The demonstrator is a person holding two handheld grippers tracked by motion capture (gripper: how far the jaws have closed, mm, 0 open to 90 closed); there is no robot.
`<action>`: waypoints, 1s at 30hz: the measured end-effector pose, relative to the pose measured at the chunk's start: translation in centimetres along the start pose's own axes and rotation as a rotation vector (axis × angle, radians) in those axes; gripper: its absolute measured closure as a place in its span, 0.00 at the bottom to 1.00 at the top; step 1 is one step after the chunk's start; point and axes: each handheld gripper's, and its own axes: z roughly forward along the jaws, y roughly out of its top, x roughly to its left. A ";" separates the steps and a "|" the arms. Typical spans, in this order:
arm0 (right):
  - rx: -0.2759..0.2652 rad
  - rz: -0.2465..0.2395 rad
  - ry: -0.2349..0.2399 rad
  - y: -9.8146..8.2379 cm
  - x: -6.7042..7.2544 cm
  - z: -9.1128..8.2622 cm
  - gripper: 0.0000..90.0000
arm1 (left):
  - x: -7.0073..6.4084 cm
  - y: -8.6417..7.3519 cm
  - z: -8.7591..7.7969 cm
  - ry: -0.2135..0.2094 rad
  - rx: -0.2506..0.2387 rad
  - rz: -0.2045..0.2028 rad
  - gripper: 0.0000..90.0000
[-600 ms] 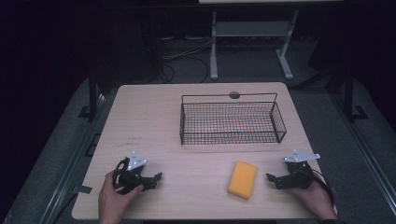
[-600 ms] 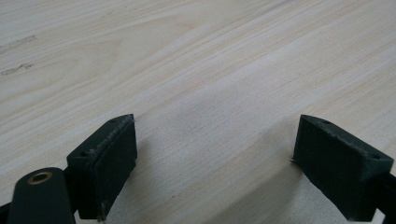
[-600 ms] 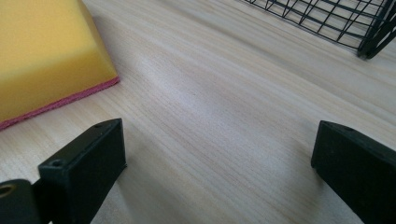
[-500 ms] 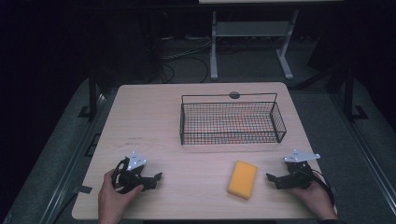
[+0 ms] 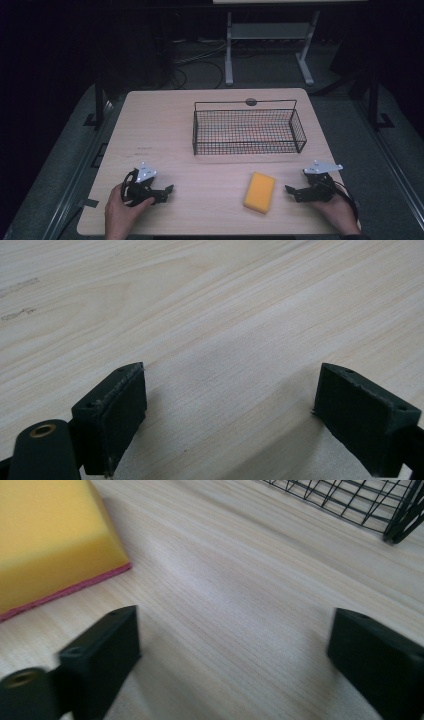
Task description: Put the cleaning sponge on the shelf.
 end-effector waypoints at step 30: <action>0.045 -0.064 0.185 1.9 1.2 -1.6 1.00 | 0.0 0.0 0.0 0.001 -0.001 -0.002 0.14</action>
